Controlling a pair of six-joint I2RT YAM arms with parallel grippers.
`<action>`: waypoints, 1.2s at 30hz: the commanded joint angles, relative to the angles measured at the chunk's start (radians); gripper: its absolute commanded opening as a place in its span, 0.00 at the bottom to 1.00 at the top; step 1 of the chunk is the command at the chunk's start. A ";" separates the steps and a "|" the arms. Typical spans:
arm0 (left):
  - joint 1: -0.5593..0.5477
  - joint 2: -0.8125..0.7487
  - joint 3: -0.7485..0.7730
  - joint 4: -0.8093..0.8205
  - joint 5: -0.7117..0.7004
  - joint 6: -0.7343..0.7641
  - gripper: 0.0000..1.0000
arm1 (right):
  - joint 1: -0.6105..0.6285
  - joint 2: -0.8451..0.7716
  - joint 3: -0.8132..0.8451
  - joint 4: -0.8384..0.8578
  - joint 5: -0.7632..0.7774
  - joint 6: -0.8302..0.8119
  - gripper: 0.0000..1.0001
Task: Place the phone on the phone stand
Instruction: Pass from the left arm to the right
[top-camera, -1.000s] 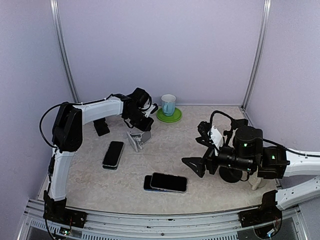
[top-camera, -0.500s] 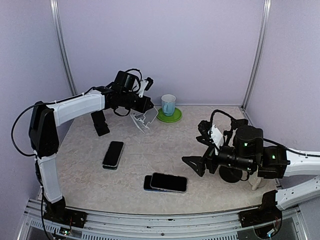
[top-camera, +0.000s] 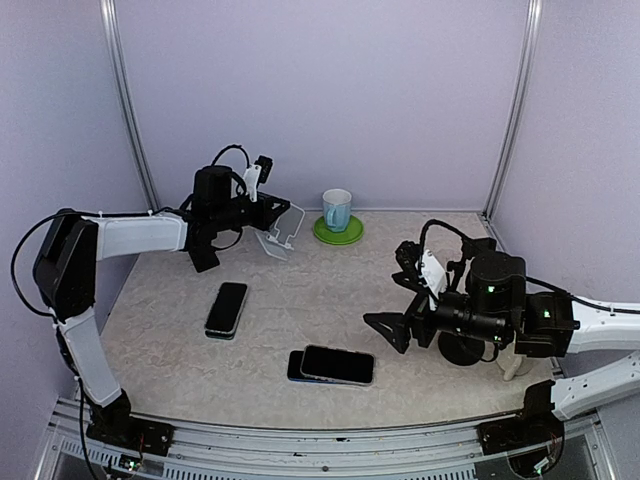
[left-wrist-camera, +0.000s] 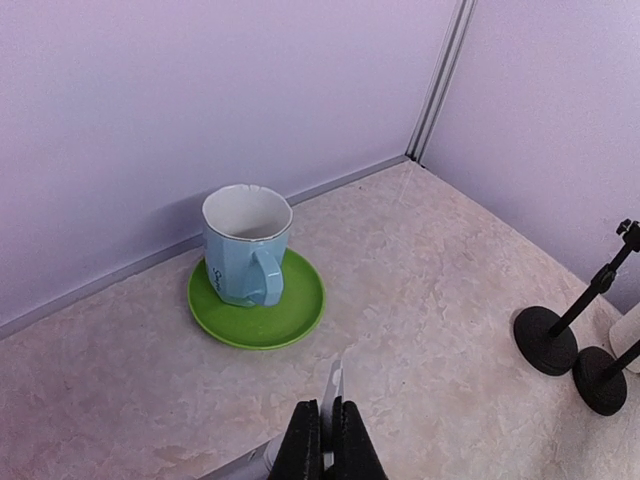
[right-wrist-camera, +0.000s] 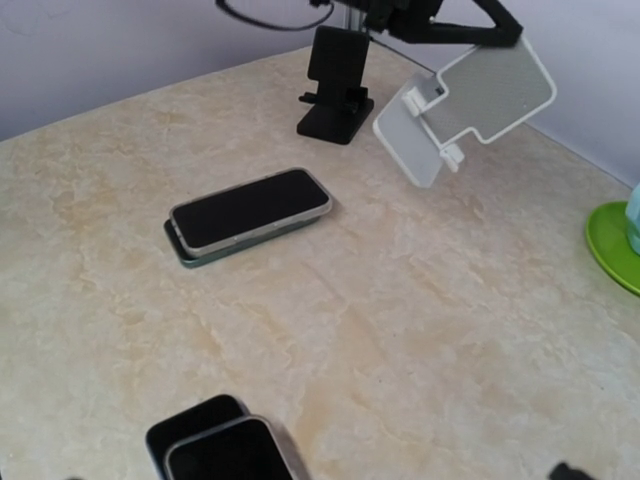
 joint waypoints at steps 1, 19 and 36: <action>-0.002 -0.039 -0.066 0.315 0.027 -0.006 0.00 | -0.009 0.011 0.001 0.009 0.014 0.003 1.00; -0.089 0.033 -0.271 0.593 0.041 -0.100 0.00 | -0.022 0.089 -0.017 0.081 -0.040 0.007 1.00; -0.230 -0.197 -0.572 1.026 0.298 -0.321 0.00 | -0.141 0.236 0.070 0.261 -0.437 0.019 0.91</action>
